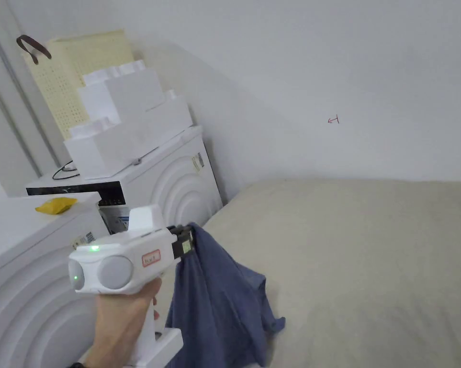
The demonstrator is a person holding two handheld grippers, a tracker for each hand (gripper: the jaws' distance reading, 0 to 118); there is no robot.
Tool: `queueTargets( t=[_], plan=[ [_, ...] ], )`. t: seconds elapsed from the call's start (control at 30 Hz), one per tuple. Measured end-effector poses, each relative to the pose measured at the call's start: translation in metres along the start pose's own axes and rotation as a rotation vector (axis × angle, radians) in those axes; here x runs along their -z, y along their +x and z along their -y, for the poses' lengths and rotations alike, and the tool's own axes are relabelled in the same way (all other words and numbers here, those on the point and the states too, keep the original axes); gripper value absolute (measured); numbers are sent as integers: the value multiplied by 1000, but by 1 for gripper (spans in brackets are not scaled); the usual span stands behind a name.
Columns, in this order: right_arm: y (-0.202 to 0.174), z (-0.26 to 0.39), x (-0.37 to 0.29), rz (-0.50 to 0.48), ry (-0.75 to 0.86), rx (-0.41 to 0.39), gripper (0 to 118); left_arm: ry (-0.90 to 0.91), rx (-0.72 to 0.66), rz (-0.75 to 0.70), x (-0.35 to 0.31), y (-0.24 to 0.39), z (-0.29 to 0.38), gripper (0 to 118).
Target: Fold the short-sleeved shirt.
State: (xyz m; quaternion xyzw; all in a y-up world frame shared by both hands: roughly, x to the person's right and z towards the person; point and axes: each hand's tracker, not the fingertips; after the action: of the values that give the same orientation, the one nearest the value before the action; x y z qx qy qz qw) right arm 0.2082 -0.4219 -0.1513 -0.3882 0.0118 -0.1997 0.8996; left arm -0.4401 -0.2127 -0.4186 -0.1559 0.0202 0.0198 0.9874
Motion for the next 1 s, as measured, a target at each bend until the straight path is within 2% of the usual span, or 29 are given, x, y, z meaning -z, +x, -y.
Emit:
queueTargets(
  t=[0.1,0.27,0.43,0.6,0.7,0.8,0.93,1.0],
  plan=[
    [8,4,-9,11,21,16,2,29,101,17,7,28,-35,0],
    [30,11,-23,26,52,97,2,13,80,182,41,119,-22,0],
    [54,12,-42,55,91,129,2,-85,-13,484,73,294,61,0],
    [92,17,-70,129,158,211,2,-299,61,826,71,502,151,0],
    [116,25,-86,200,179,245,2,-397,136,931,40,596,208,0],
    [137,34,-96,230,182,268,2,-497,186,1059,8,651,254,0],
    [150,39,-100,252,179,313,2,-539,361,1083,-39,685,305,0],
    [154,39,-99,247,180,318,2,-558,359,1084,-65,683,325,0]
  ],
)
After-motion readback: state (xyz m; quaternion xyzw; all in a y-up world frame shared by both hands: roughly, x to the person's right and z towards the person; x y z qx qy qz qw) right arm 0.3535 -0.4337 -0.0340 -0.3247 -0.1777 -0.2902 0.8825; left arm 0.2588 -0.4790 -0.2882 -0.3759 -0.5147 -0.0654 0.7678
